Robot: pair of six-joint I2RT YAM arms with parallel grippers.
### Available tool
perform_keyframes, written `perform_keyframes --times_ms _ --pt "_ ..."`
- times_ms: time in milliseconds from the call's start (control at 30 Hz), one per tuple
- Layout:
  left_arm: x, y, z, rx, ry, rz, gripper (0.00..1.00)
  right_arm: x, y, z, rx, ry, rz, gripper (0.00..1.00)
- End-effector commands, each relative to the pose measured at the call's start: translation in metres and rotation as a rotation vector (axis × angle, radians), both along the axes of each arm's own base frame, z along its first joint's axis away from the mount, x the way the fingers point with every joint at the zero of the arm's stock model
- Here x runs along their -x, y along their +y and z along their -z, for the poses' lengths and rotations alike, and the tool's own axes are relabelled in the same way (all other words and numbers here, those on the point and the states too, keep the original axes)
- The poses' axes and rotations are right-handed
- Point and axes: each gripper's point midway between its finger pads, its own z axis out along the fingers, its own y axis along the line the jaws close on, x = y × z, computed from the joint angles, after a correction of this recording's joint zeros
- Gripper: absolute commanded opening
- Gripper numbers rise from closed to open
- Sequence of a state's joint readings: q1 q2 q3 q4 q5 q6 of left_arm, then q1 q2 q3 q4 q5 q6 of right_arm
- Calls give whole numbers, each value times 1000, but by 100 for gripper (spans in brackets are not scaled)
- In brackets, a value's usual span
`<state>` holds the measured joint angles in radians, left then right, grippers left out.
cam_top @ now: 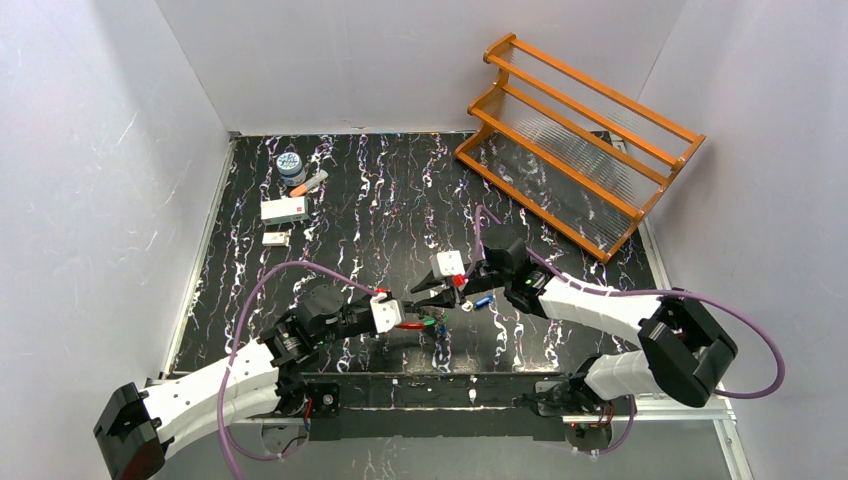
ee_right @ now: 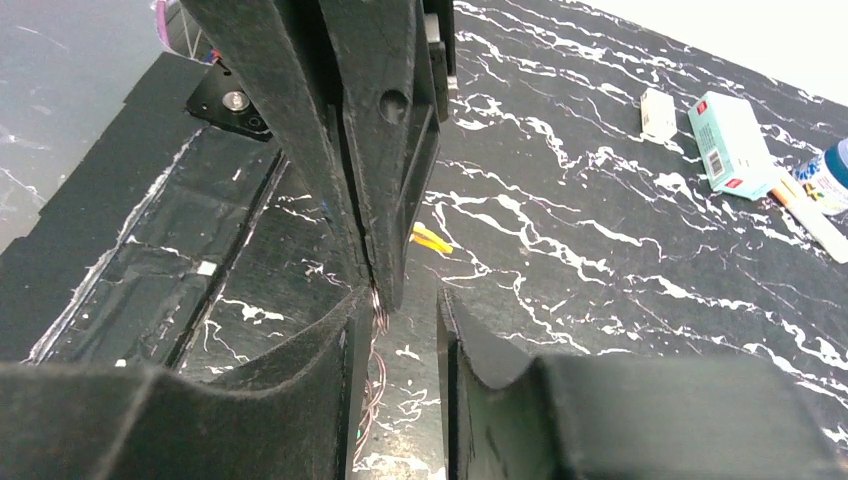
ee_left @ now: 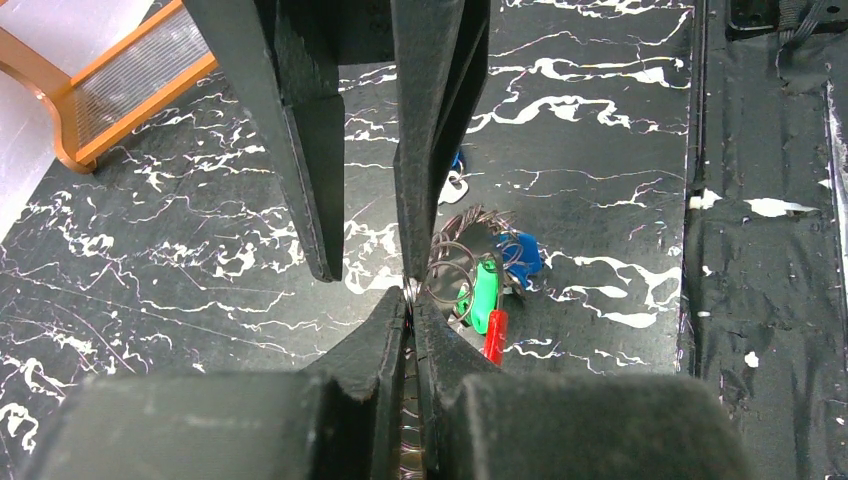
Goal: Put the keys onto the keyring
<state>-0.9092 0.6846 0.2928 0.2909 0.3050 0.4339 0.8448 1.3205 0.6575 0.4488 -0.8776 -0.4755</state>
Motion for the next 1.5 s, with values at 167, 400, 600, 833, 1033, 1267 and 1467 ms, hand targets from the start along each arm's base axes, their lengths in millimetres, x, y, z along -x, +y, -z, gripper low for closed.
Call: perform_keyframes --times_ms 167,400,600,833,1033,1267,1467 --pt "-1 -8 -41 94 -67 22 0 -11 5 2 2 -42 39 40" --pt "0 -7 -42 100 -65 21 0 -15 5 11 28 -25 57 19" --pt "-4 -5 -44 107 -74 -6 0 -17 3 11 25 -20 85 1" --pt "-17 12 -46 79 -94 -114 23 -24 3 -1 0 83 152 1" --pt "-19 26 -58 115 -133 -175 50 -25 -4 -9 -55 156 178 1" --pt "-18 23 -45 109 -107 -162 50 -17 -4 -18 -91 244 158 1" --pt "-14 6 -27 121 -47 -107 41 -11 -6 -22 -123 289 150 1"
